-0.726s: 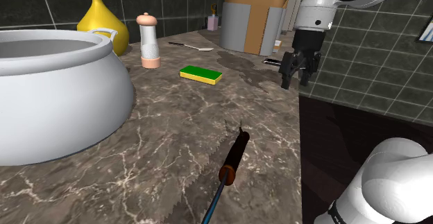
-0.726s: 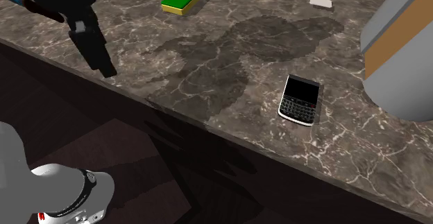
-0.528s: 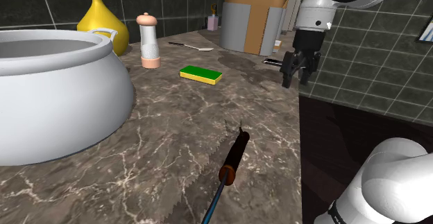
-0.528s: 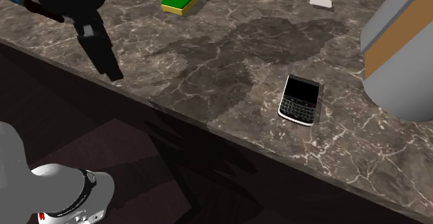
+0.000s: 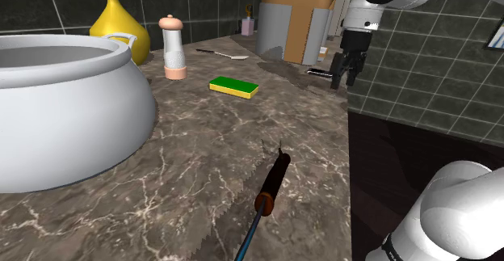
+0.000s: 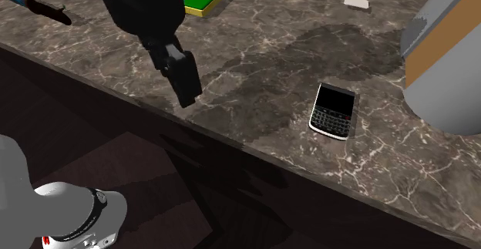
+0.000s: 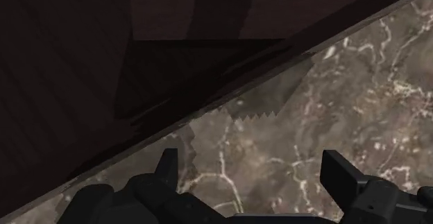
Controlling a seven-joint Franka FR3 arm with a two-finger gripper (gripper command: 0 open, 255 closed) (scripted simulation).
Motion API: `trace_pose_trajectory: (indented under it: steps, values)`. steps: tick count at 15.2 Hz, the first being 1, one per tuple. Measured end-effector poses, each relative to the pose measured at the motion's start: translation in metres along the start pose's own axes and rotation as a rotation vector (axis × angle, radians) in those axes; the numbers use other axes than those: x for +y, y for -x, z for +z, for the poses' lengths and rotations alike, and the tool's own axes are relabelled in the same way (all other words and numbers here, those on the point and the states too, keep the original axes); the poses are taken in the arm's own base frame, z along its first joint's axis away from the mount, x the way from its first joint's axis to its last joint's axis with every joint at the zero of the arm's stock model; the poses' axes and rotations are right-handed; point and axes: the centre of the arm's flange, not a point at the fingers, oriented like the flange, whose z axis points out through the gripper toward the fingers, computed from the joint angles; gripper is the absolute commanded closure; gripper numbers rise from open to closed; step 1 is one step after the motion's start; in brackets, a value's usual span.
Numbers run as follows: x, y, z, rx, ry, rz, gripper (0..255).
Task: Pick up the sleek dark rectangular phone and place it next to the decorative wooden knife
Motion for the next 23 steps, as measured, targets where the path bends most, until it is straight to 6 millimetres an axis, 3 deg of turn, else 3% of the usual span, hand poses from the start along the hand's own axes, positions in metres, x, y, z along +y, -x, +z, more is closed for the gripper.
trace_pose_trajectory:
  steps: [5, 18, 23]
  values:
    - [0.056, -0.034, -0.007, 0.015, 0.012, -0.068, 0]
    - [0.176, -0.142, -0.024, 0.053, 0.042, -0.244, 0]
    - [0.186, -0.155, -0.010, 0.057, 0.045, -0.266, 0]
